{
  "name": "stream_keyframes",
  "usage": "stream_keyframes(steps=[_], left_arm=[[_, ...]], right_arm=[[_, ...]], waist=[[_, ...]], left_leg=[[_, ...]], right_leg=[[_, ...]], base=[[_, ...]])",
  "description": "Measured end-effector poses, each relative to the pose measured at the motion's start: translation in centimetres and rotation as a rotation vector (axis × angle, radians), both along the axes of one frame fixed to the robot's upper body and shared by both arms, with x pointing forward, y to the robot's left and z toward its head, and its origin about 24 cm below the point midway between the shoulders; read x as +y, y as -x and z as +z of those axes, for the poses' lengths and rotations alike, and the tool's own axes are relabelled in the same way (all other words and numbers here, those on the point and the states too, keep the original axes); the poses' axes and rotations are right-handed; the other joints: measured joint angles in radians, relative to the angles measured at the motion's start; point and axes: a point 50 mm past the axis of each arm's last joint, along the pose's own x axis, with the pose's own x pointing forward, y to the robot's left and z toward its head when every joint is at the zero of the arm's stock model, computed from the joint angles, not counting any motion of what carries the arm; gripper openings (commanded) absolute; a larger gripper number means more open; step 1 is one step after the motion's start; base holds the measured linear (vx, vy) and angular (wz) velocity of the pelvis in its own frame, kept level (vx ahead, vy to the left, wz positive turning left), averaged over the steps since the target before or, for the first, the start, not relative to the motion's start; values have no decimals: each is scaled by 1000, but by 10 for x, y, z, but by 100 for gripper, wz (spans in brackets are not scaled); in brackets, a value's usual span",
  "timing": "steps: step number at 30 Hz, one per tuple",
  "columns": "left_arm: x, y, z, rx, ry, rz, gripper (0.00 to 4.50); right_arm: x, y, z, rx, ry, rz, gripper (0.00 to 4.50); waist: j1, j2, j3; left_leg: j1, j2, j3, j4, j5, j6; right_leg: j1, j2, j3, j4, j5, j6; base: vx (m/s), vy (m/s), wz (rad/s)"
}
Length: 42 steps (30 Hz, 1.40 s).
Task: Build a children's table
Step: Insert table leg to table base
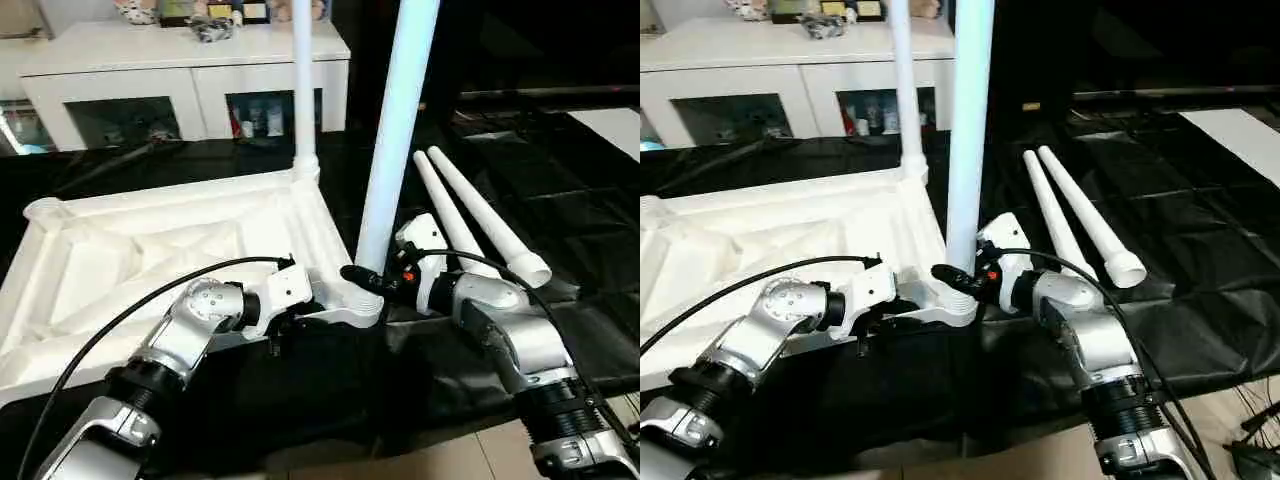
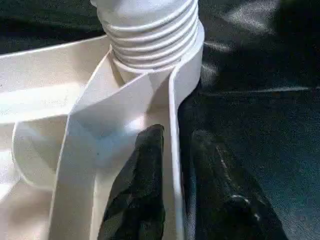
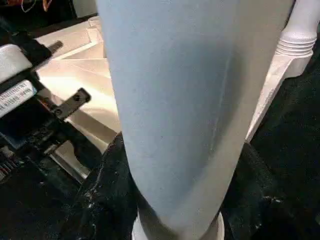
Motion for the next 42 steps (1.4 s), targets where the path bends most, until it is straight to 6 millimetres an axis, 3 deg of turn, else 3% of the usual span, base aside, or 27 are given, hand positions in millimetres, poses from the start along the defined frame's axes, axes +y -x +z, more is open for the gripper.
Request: stream_keyframes(steps=[1, 2, 4, 8, 10, 14, 33, 35, 38, 40, 42], left_arm=[[0, 0, 0, -1, -1, 0, 130], [0, 0, 0, -1, -2, -1, 89], [0, -2, 0, 3, -3, -3, 94], [2, -5, 1, 13, -10, -5, 43], [2, -4, 1, 27, -10, -22, 46], [3, -4, 2, 36, -8, -24, 4], [11, 0, 1, 50, 2, -15, 0], [12, 1, 1, 55, 3, -11, 57], [13, 1, 2, 49, -2, -15, 61], [16, 0, 2, 38, -14, -14, 99], [17, 0, 2, 34, -19, -7, 105]], right_arm=[[0, 0, 0, 0, -2, 1, 184], [1, 0, 0, 0, -3, 3, 184], [1, 0, 0, -2, -5, 4, 184], [1, 0, 0, -3, -6, 3, 184], [2, 0, 0, -5, -6, 4, 184], [2, 0, 0, -11, -9, 6, 184], [7, 2, 1, -14, -17, 30, 184], [7, 2, 1, -14, -18, 33, 184], [7, 2, 1, -14, -19, 33, 184], [6, 2, 1, -14, -17, 31, 184], [6, 1, 1, -14, -16, 29, 184]], waist=[[-3, 1, 0], [-6, 2, 0], [-8, 2, 0], [-8, 3, 1], [-8, 4, 1], [-9, 6, 3], [-16, 5, 3], [-17, 6, 2], [-18, 6, 2], [-17, 6, 2], [-16, 6, 3]], left_leg=[[0, 0, 0, 0, 0, 0], [0, 0, 0, 0, 0, 0], [0, 0, 0, 0, 0, 0], [0, 0, 0, 0, 0, 0], [-1, 0, 0, 0, 0, 0], [-1, 0, 0, 0, 0, 0], [1, 0, 0, -10, 0, 0], [1, 0, 0, -10, 0, 0], [1, 0, 0, -10, 0, 0], [1, 0, 0, -9, 0, 0], [1, 0, 0, -10, 0, 0]], right_leg=[[0, 0, 0, 0, 0, 0], [0, 0, 0, 0, 0, 0], [0, 0, 0, 0, 0, 0], [0, 0, 0, 0, 0, 0], [0, 0, 0, 0, 0, 0], [-1, 0, 0, 0, 0, 0], [-3, 0, -2, 0, 0, 0], [-3, 0, -2, 0, 0, -1], [-2, 0, -2, 0, 0, -1], [-2, 0, -2, -1, 0, -1], [-2, 0, -2, -2, 0, -1]], base=[[0, 0, 0], [0, 0, 0], [0, 0, 0], [0, 0, 0], [0, 0, 0], [0, 0, 0], [0, 0, 0], [0, 0, 0], [0, 0, 0], [0, 0, 0], [0, 0, 0]])
